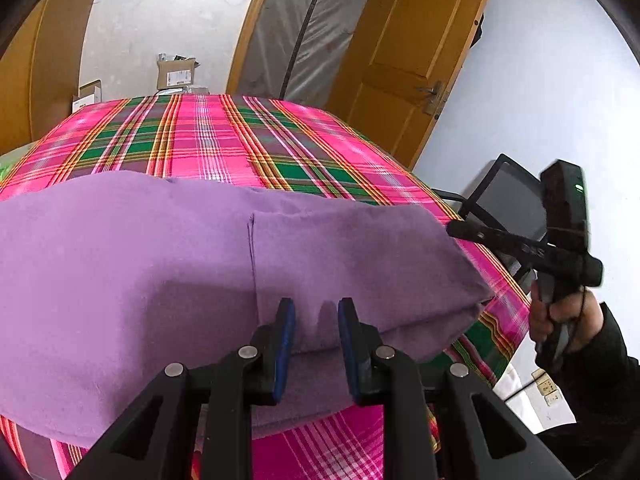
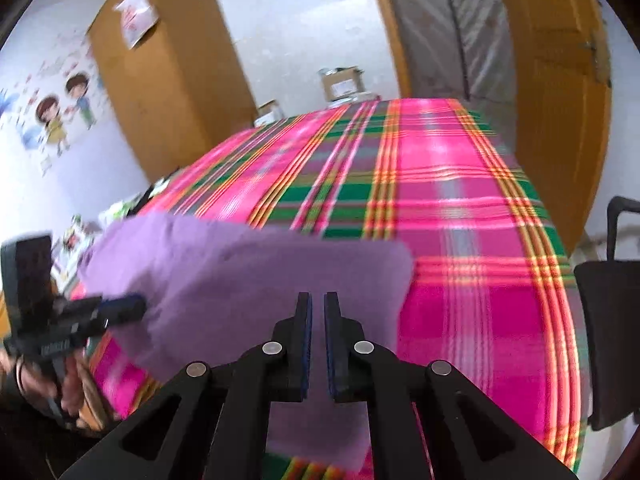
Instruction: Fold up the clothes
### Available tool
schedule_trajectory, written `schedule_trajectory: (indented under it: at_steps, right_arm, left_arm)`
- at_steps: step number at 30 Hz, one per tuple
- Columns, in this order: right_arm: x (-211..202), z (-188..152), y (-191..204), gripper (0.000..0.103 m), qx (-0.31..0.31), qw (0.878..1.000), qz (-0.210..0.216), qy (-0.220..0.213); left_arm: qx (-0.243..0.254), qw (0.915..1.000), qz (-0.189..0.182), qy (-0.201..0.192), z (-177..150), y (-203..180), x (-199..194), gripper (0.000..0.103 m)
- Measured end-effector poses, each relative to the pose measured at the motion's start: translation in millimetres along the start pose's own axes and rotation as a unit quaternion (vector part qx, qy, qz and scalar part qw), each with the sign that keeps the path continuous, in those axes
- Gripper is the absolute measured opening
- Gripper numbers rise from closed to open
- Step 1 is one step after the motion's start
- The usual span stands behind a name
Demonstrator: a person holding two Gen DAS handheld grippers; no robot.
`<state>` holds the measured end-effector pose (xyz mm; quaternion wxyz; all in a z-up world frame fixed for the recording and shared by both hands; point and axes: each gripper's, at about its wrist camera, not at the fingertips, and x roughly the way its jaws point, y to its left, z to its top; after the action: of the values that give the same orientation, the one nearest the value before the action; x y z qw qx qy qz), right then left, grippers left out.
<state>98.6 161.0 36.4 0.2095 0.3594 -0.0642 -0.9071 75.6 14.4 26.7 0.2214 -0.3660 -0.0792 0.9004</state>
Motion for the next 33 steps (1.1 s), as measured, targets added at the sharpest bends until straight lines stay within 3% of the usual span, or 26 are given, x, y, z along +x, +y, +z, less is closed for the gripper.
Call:
schedule_trajectory:
  at_steps: [8, 13, 17, 25, 29, 33]
  right_arm:
    - [27, 24, -22, 0.008, 0.044, 0.999, -0.022, 0.019]
    - [39, 28, -40, 0.0, 0.079, 0.996, -0.01, 0.032]
    - [23, 19, -32, 0.008, 0.065, 0.998, 0.0, 0.022]
    - [6, -9, -26, 0.005, 0.053, 0.998, 0.004, 0.024]
    - [2, -8, -21, 0.008, 0.054, 0.998, 0.002, 0.014]
    - [-3, -5, -1, 0.009, 0.028, 0.999, 0.024, 0.005]
  left_arm:
    - [0.003, 1.0, 0.003, 0.001, 8, 1, 5, 0.023]
    - [0.003, 0.9999, 0.005, 0.012, 9, 2, 14, 0.023]
    - [0.002, 1.0, 0.003, 0.008, 7, 2, 11, 0.023]
    - [-0.003, 1.0, -0.004, 0.006, 3, 6, 12, 0.023]
    - [0.001, 1.0, -0.002, 0.002, 3, 3, 5, 0.023]
    - [-0.002, 1.0, 0.001, 0.002, -1, 3, 4, 0.023]
